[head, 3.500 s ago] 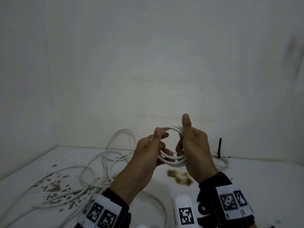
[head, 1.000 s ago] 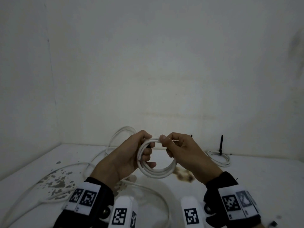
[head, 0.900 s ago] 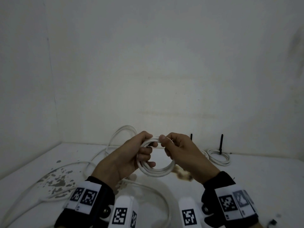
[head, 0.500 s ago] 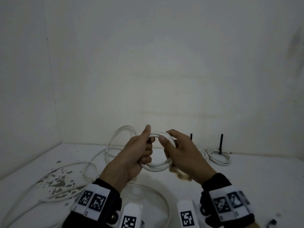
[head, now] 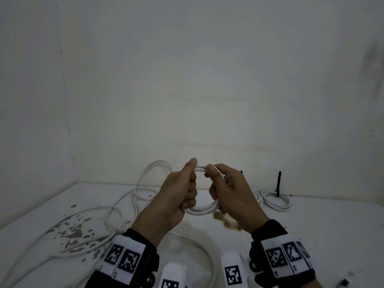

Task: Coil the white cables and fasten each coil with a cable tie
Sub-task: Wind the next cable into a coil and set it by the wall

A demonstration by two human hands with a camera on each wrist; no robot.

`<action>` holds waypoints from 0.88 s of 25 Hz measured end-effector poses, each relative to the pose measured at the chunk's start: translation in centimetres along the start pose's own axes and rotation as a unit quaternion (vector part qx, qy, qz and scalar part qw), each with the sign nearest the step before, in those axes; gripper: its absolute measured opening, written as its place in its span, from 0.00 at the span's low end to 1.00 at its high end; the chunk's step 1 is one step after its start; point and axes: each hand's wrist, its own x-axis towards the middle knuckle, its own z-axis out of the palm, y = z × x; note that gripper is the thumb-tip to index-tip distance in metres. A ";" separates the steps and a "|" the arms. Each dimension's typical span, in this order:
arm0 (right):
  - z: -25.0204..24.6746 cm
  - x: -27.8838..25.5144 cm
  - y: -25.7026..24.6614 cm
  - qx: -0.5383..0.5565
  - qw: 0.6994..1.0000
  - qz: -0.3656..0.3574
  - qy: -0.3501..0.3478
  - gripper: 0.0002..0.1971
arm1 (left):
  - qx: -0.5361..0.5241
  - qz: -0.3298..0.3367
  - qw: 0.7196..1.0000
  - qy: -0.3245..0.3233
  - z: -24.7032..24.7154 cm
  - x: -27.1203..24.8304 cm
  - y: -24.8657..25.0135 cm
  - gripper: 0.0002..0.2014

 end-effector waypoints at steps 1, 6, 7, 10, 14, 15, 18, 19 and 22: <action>0.1 0.0 0.0 0.002 1.000 -0.005 0.008 0.17 | 0.005 0.006 1.000 0.018 0.2 0.0 -0.1 0.25; -0.6 0.3 0.2 -0.037 0.999 0.000 -0.015 0.18 | 0.015 0.014 0.997 0.077 -0.2 0.5 -0.4 0.26; -1.1 0.3 0.3 -0.040 0.999 0.023 -0.016 0.19 | 0.018 0.012 0.996 0.083 -0.5 0.7 -0.5 0.27; -3.2 0.2 0.6 -0.034 0.996 0.078 0.039 0.20 | 0.032 0.004 0.995 0.090 -1.1 1.1 -1.1 0.27; -7.0 -1.1 0.4 -0.123 0.984 0.125 -0.018 0.25 | 0.072 -0.018 0.993 0.092 0.3 1.4 -3.2 0.26; -8.2 -1.5 0.5 -0.177 0.972 0.143 -0.055 0.25 | 0.076 -0.027 0.993 0.088 0.7 1.5 -3.8 0.26; -12.8 -3.6 1.1 -0.331 0.899 0.222 -0.184 0.24 | 0.076 -0.053 0.994 0.058 3.1 1.6 -5.5 0.26; -14.6 -4.6 1.3 -0.376 0.867 0.248 -0.214 0.23 | 0.079 -0.064 0.994 0.045 4.3 1.6 -6.0 0.26; -19.3 -7.4 1.5 -0.472 0.789 0.300 -0.254 0.22 | 0.077 -0.084 0.993 0.003 8.1 1.5 -6.9 0.23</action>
